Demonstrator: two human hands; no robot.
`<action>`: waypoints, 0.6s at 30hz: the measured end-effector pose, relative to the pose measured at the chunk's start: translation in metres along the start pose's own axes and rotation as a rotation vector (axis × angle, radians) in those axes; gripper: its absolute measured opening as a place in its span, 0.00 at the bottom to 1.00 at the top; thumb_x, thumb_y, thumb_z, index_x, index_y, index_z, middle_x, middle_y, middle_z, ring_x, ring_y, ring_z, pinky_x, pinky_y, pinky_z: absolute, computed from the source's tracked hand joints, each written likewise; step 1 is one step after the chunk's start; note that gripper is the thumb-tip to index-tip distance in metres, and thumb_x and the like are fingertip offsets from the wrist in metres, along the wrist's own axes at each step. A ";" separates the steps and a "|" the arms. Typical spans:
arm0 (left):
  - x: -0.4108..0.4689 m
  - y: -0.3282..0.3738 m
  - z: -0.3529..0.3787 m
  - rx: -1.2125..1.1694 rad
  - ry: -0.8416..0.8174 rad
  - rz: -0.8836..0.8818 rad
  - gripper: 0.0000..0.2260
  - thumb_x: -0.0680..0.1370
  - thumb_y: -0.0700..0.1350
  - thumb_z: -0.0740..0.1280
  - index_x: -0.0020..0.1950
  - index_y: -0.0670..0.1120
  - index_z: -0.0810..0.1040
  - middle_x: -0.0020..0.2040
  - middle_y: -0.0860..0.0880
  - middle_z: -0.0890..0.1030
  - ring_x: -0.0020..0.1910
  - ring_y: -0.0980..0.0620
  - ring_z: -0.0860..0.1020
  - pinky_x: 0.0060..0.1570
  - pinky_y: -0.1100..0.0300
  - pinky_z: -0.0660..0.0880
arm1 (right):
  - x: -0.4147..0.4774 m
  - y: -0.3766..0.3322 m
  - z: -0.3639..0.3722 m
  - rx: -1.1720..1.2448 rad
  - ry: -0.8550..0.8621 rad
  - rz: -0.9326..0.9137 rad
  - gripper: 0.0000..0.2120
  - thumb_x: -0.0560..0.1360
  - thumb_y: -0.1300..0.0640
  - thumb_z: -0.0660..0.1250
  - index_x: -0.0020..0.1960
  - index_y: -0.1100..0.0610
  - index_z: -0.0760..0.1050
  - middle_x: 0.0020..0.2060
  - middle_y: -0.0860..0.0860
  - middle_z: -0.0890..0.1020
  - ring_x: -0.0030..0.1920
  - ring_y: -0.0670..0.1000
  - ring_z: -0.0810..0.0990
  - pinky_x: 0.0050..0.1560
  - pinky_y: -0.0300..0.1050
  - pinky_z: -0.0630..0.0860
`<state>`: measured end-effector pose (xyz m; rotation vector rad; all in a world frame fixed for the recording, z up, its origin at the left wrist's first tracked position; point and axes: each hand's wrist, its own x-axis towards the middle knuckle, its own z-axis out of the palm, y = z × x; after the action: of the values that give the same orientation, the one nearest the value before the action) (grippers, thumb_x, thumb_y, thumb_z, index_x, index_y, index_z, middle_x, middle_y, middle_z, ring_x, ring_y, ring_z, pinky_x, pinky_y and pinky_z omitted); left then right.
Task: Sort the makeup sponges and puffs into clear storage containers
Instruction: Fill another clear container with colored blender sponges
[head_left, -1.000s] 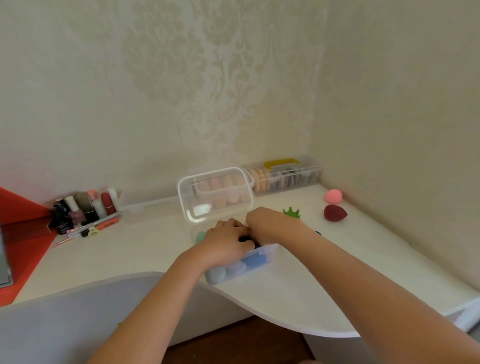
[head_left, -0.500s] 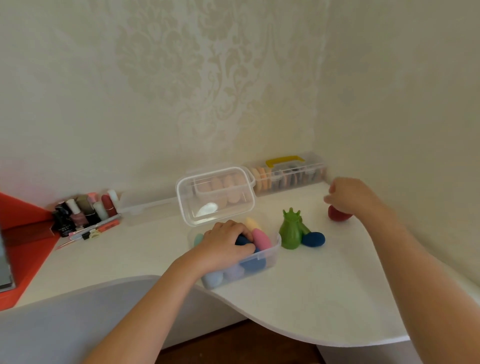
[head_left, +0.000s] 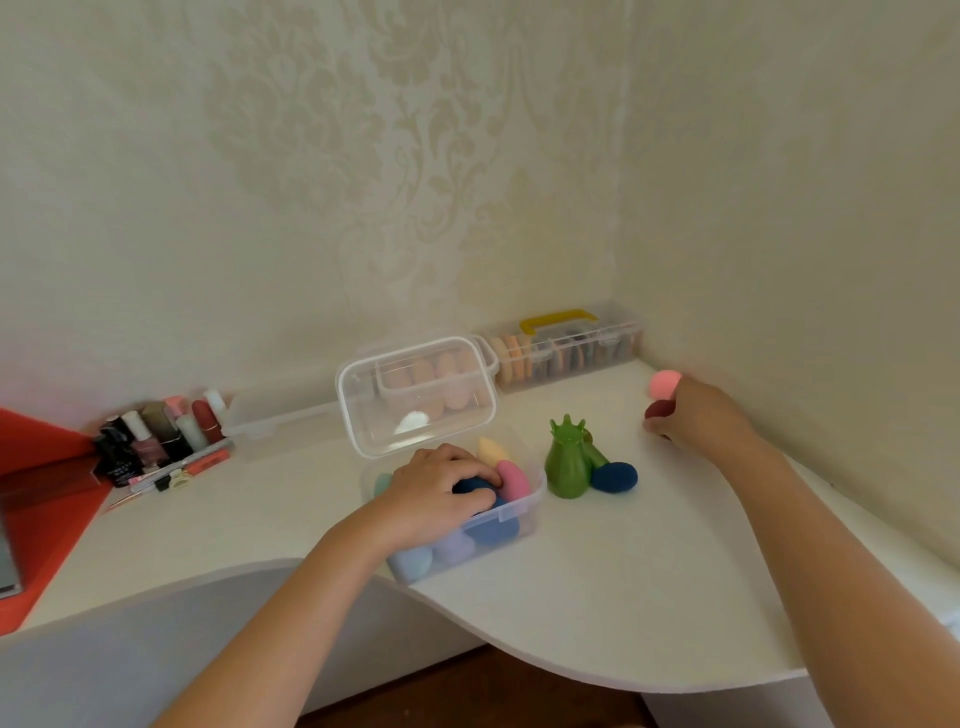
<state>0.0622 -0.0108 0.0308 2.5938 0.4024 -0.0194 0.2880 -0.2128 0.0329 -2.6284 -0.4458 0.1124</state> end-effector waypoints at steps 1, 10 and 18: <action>0.000 0.000 0.000 0.000 -0.006 0.002 0.08 0.77 0.53 0.62 0.49 0.69 0.73 0.59 0.60 0.69 0.64 0.54 0.64 0.69 0.51 0.60 | -0.005 -0.003 -0.005 0.033 0.029 -0.031 0.19 0.73 0.53 0.69 0.59 0.61 0.70 0.53 0.57 0.78 0.50 0.57 0.76 0.45 0.44 0.69; 0.002 0.000 0.000 0.004 -0.003 0.019 0.08 0.68 0.61 0.57 0.43 0.75 0.71 0.59 0.60 0.71 0.64 0.54 0.66 0.67 0.52 0.62 | -0.086 -0.084 -0.044 0.293 -0.315 -0.623 0.09 0.72 0.50 0.71 0.51 0.50 0.76 0.44 0.44 0.82 0.42 0.46 0.81 0.47 0.41 0.79; -0.003 0.004 -0.005 0.048 -0.006 0.014 0.23 0.66 0.69 0.56 0.49 0.57 0.80 0.54 0.58 0.72 0.59 0.51 0.70 0.62 0.51 0.68 | -0.072 -0.130 -0.016 0.135 -0.977 -0.499 0.11 0.78 0.58 0.64 0.54 0.65 0.76 0.39 0.54 0.78 0.35 0.47 0.75 0.41 0.36 0.74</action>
<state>0.0603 -0.0126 0.0373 2.6426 0.3857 -0.0326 0.1845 -0.1349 0.1076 -2.0810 -1.3212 1.2170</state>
